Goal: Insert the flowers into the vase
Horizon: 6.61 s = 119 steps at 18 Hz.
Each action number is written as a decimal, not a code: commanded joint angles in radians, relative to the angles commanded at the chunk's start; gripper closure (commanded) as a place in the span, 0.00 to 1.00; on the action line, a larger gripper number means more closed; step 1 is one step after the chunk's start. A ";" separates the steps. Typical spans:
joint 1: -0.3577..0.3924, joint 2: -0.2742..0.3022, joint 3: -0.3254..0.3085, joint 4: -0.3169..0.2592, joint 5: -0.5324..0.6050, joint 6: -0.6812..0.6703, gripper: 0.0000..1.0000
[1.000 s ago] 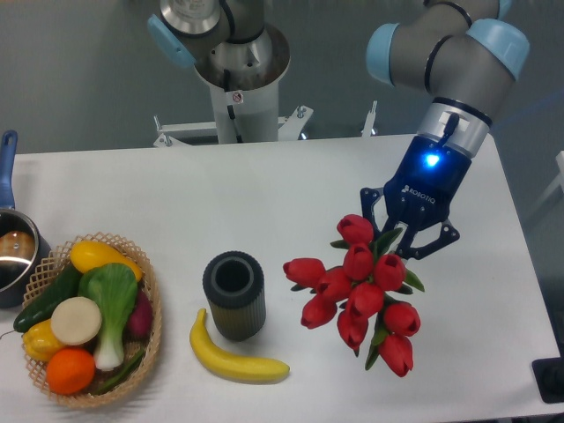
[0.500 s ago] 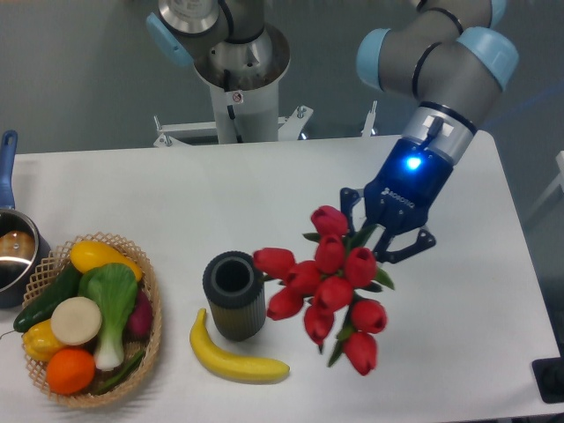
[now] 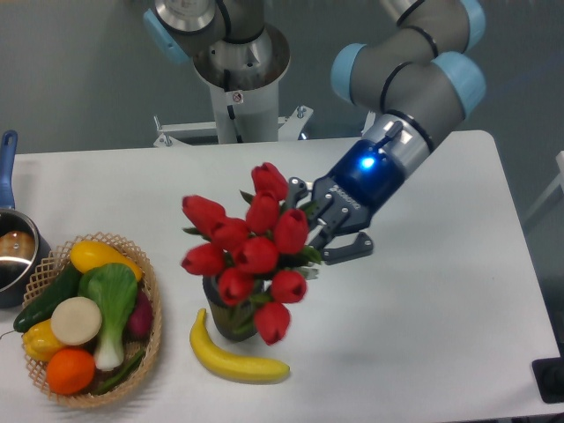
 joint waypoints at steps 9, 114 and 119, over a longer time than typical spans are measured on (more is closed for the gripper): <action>-0.037 0.023 -0.054 0.000 -0.103 0.029 0.80; 0.290 0.397 -0.204 -0.021 1.035 0.276 0.00; 0.307 0.402 -0.167 -0.077 1.127 0.411 0.00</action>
